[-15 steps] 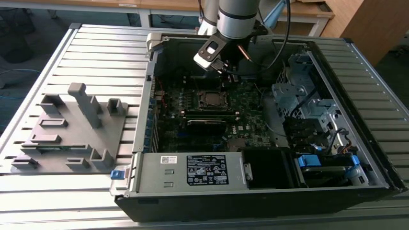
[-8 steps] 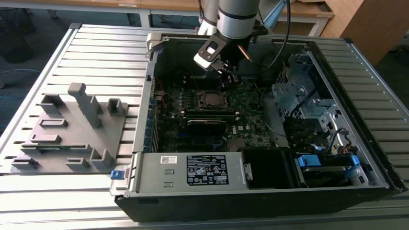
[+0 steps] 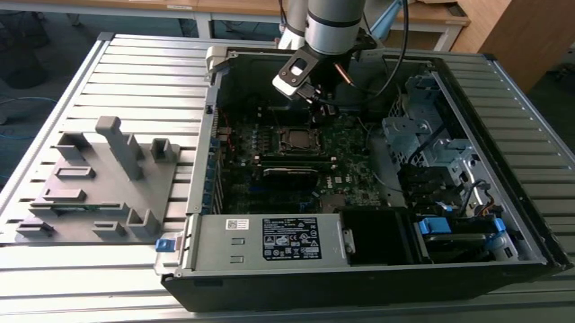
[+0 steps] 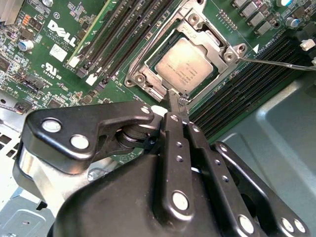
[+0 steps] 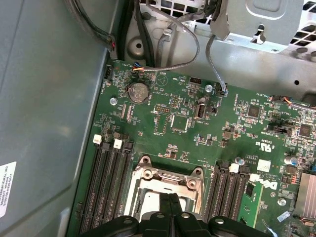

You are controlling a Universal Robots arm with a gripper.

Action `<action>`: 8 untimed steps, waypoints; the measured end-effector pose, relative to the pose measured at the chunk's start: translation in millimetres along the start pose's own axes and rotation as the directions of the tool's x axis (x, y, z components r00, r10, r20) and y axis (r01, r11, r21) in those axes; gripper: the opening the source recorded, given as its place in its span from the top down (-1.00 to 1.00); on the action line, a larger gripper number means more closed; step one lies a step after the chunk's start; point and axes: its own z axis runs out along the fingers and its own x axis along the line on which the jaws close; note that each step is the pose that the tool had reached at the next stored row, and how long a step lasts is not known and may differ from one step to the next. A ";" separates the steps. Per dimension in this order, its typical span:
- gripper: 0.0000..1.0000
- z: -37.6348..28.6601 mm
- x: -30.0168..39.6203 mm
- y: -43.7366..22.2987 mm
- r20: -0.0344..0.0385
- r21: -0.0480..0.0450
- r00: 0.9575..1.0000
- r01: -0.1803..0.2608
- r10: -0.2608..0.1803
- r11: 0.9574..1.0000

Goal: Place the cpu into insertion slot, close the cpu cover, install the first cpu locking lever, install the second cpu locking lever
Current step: 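Close the cpu cover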

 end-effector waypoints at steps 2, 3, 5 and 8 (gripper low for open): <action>0.80 0.0 0.0 0.0 0.000 0.000 1.000 0.008 -0.008 1.000; 0.80 0.0 0.0 0.0 0.000 0.000 1.000 0.015 -0.015 1.000; 0.80 0.0 0.0 0.0 -0.001 0.000 1.000 0.030 -0.030 1.000; 0.80 0.0 0.0 0.0 -0.001 0.000 0.999 0.039 -0.039 0.999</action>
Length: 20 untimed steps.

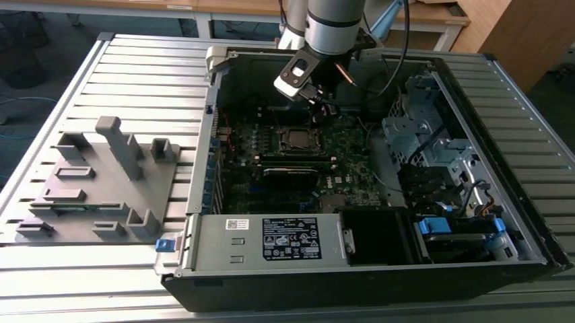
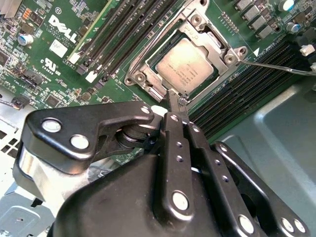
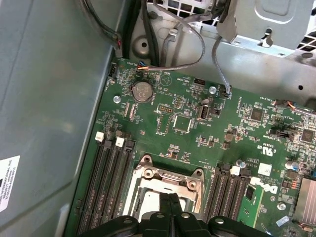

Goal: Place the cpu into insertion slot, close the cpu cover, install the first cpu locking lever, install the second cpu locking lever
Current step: 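Close the cpu cover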

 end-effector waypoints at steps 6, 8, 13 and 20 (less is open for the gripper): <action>0.80 0.0 0.0 0.0 0.000 0.000 1.000 0.008 -0.008 1.000; 0.80 0.0 0.0 0.0 0.000 0.000 1.000 0.008 -0.008 1.000; 0.80 0.0 0.0 0.0 0.000 0.000 1.000 0.009 -0.009 1.000; 0.80 0.0 0.0 0.0 -0.001 0.000 0.999 0.032 -0.032 0.999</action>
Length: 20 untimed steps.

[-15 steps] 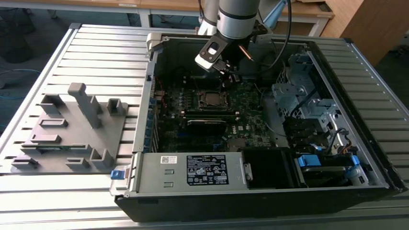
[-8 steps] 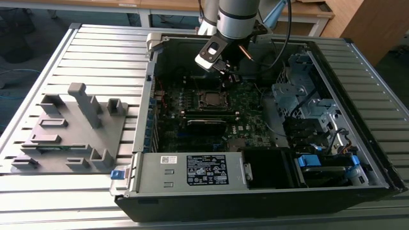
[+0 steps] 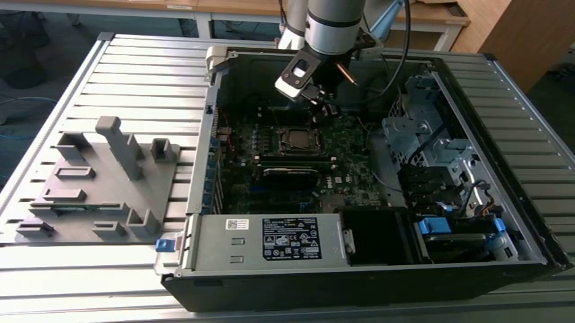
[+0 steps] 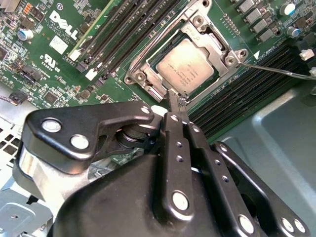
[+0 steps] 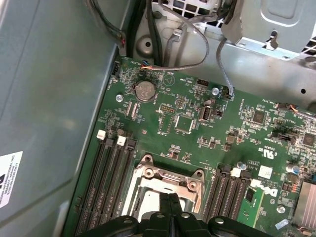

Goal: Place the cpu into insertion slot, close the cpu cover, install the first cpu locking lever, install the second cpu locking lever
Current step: 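Close the cpu cover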

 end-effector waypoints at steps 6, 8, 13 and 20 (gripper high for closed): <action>0.80 0.0 0.0 0.0 -0.001 0.000 0.999 0.040 -0.040 0.999; 0.80 0.0 0.0 0.0 -0.001 0.000 0.998 0.060 -0.060 0.998; 0.80 0.0 0.0 0.0 -0.002 0.000 0.995 0.103 -0.103 0.995; 0.80 0.0 0.0 0.0 -0.003 -0.001 0.989 0.147 -0.147 0.989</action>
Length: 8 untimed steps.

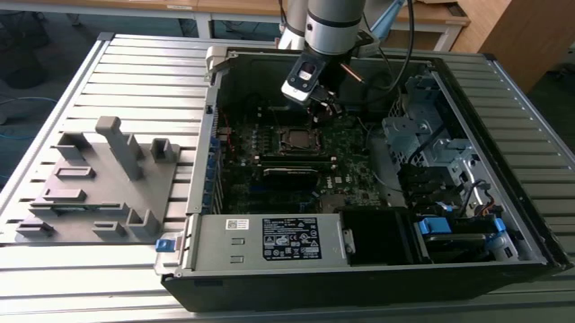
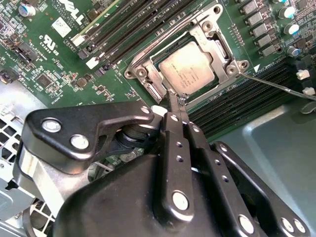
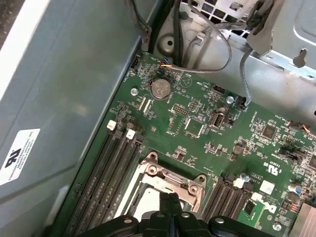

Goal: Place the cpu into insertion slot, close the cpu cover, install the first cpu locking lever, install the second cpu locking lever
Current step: 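Close the cpu cover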

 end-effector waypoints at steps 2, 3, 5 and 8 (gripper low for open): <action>0.80 0.0 0.0 0.0 0.000 0.000 1.000 0.000 0.000 1.000; 0.80 0.0 0.0 0.0 0.000 0.000 1.000 0.000 0.000 1.000; 0.80 0.0 0.0 0.0 0.000 0.000 1.000 0.000 0.000 1.000; 0.80 0.0 0.0 0.0 0.000 0.000 1.000 0.002 -0.002 1.000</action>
